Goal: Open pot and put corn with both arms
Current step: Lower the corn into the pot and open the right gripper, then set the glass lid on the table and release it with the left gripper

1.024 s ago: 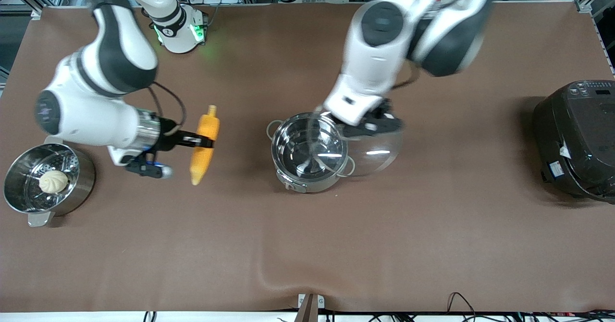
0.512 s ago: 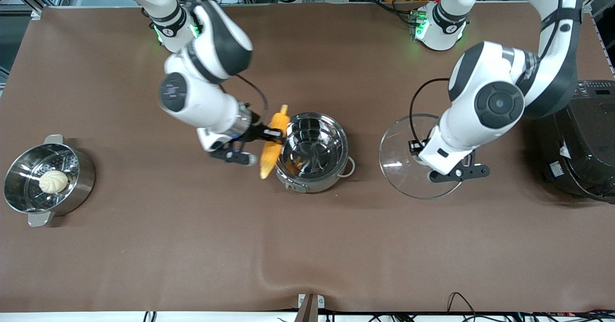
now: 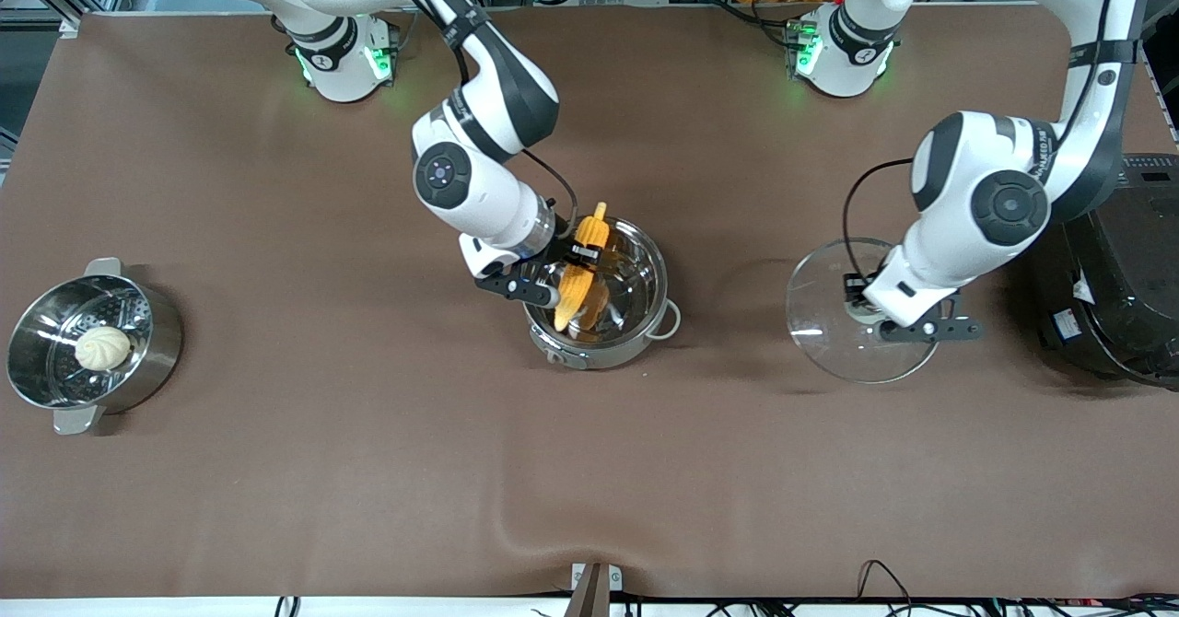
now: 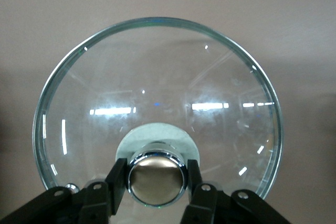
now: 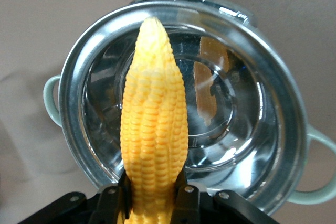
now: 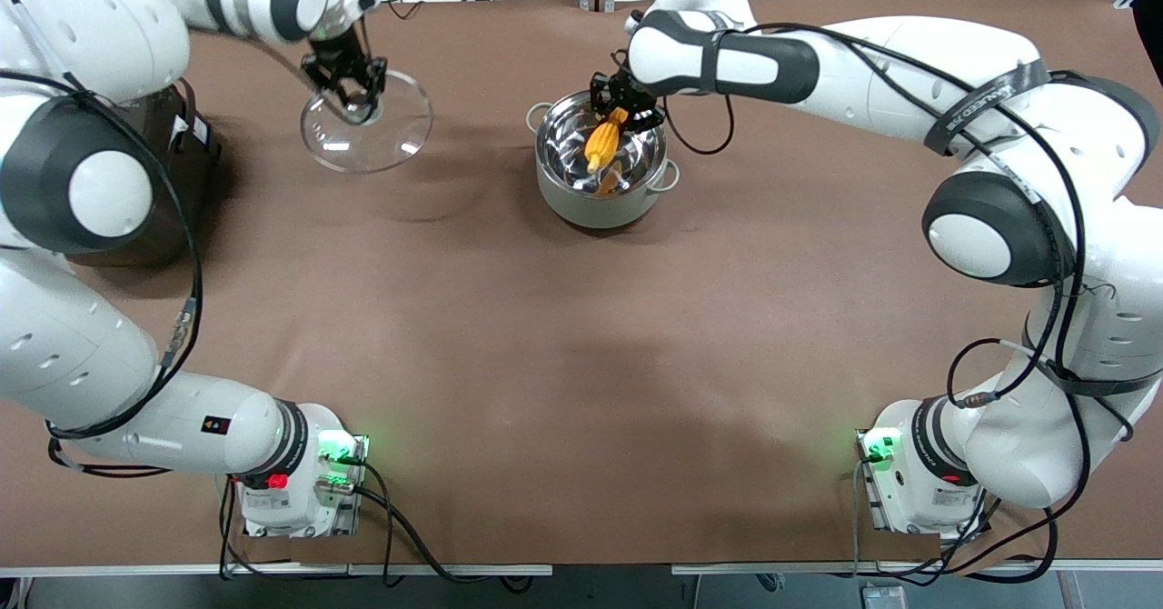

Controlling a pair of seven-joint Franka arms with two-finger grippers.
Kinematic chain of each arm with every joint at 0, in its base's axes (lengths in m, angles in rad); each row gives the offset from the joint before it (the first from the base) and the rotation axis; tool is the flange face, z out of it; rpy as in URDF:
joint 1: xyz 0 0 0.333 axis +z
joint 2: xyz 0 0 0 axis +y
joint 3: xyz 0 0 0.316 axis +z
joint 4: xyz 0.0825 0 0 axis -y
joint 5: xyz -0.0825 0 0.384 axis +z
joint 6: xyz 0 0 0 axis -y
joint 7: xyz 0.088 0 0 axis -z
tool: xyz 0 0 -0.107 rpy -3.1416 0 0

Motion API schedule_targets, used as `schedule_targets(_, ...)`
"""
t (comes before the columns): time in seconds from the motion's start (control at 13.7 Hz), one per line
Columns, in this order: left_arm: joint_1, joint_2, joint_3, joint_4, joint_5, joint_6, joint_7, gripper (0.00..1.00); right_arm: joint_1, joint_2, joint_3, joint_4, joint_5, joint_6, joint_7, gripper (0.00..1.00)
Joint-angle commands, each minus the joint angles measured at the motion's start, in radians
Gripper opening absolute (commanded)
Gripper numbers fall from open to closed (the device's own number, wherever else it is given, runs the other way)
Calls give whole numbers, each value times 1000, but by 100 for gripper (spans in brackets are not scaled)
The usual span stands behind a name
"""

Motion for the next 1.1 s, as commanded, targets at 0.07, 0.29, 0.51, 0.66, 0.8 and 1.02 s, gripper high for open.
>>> schedule_targets(0.07, 44, -74, -20, -257, 15, 258, 58, 0, 16, 23, -14, 32, 7, 7, 62, 64)
schedule_targets(0.29, 79, -27, -20, -292, 15, 341, 85, 0, 15, 50, -28, 54, -25, 13, 57, 96)
schedule_targets(0.51, 79, 1, -20, -286, 13, 355, 100, 36, -17, 5, -48, 51, -102, -60, 53, 100)
schedule_targets(0.66, 81, 13, -20, -263, 13, 354, 103, 100, -80, -60, -71, 52, -104, -157, -2, 100)
schedule_targets(0.8, 84, 9, -20, -228, 13, 335, 99, 100, -160, -104, -77, 48, -104, -210, -84, 100)
schedule_targets(1.02, 82, -43, -20, -40, 10, 25, 102, 100, -319, -195, -78, 48, -104, -368, -283, 100)
